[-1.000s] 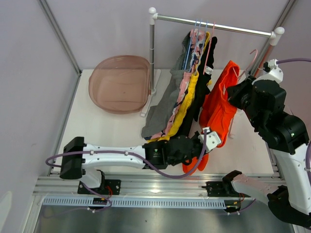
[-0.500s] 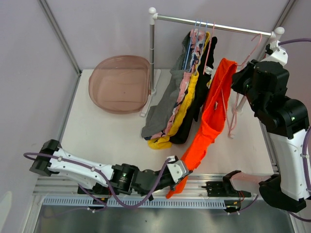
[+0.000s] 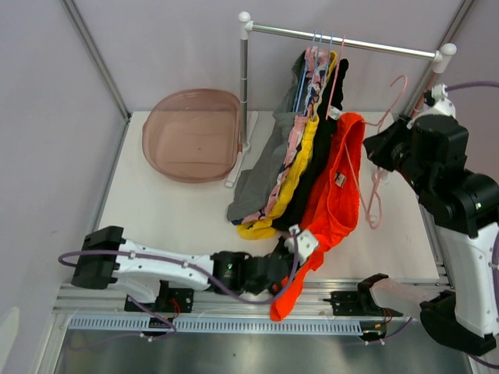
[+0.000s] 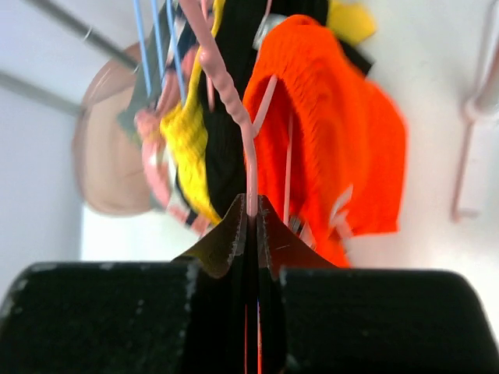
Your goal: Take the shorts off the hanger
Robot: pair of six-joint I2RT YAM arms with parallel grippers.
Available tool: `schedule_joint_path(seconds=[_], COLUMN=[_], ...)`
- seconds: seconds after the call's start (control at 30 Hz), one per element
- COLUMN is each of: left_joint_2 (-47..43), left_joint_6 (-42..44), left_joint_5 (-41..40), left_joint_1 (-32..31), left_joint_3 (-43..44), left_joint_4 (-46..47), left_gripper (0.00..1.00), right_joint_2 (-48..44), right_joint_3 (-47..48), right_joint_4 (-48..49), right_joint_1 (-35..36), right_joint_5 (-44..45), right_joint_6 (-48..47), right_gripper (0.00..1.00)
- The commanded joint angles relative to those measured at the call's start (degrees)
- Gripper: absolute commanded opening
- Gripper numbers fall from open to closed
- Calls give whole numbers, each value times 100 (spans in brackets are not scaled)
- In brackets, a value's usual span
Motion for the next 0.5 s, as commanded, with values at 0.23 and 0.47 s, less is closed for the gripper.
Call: schedule_joint_path(seconds=[0.23,0.47], left_joint_2=[1483,381], left_joint_6=[-347,-663], left_joint_5=[1076,892], left_joint_1=[1997,1059], left_joint_3=[2879,2047], left_joint_4=[-1588,-1817], left_gripper=[0,0], right_joint_2=[-946,36], right_joint_3=[-322,1119], right_joint_4=[-487,-1042], right_joint_1=[140,140], right_joint_5=[-1266,-274], right_joint_6=[836,28], right_gripper=[0,0])
